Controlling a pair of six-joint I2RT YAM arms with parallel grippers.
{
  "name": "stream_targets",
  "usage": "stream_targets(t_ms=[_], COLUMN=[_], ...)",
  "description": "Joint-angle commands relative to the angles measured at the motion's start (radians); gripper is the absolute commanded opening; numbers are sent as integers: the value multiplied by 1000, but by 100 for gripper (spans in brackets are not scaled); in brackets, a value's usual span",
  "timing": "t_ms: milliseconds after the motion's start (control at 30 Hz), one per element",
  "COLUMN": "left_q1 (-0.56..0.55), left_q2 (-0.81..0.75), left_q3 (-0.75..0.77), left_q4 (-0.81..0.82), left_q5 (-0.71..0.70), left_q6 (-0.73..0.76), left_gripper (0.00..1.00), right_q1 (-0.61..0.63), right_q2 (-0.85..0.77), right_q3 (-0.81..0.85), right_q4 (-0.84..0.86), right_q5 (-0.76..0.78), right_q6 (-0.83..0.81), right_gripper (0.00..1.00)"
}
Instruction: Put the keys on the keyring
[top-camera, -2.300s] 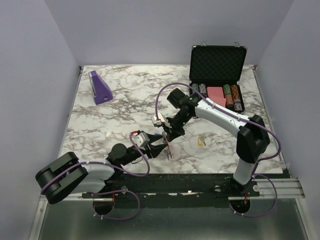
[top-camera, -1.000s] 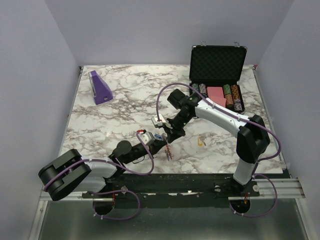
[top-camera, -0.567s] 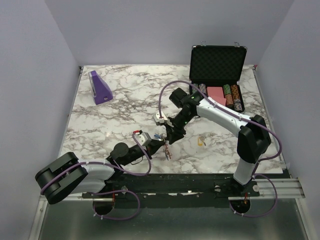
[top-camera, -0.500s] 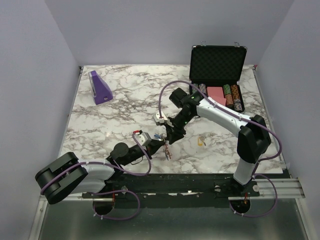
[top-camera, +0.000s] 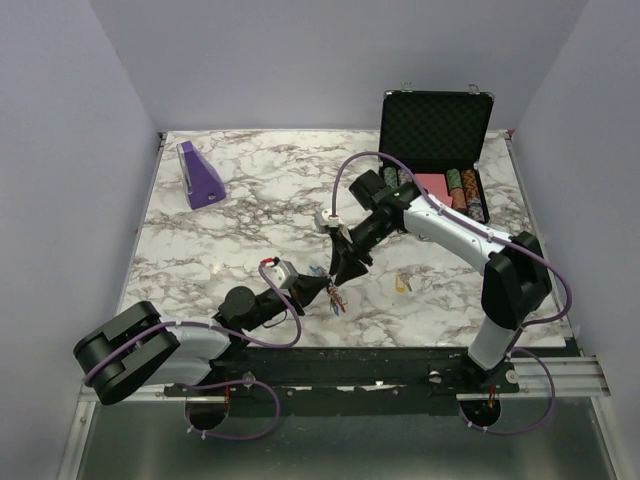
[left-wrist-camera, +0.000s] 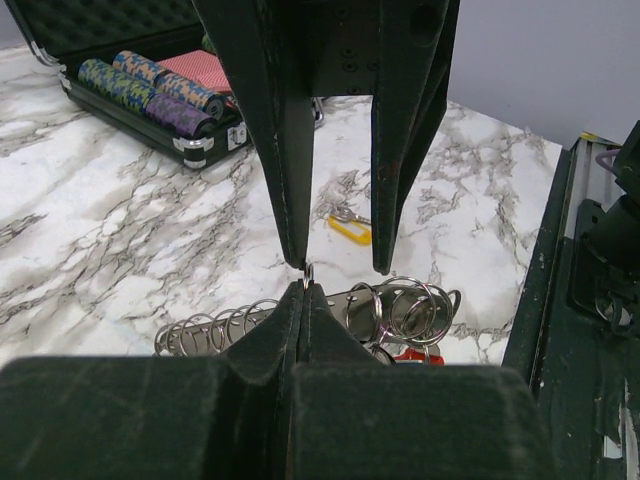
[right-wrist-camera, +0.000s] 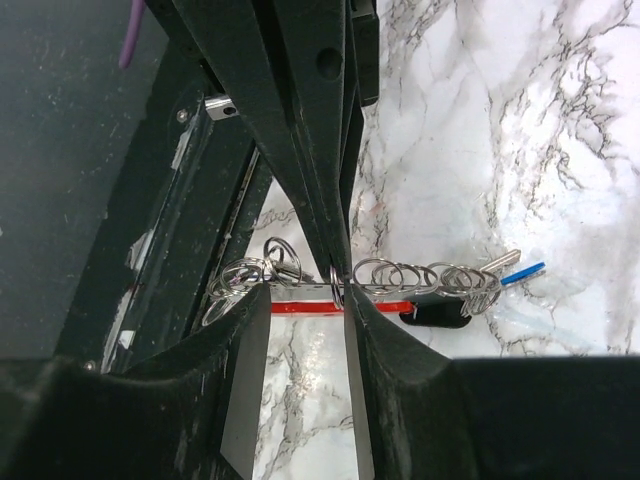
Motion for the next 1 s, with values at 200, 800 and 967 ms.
stream_targets(t_ms=[200, 800, 967], left_q1=[-1, -1, -1], left_q2=[74, 83, 80], left_q3=[-123, -113, -110], left_q4=[304, 305, 305], left_q5=[16, 32, 32], left_q6=[-4, -7, -10], left_gripper=[0, 0, 0], right_q1=[-41, -47, -33], right_q2=[15, 23, 21], right_q3=[16, -168, -194], right_q4=[-44, 247, 301], right_q5=[-45, -36, -57], right_q6=[-33, 76, 91], right_gripper=[45, 34, 34])
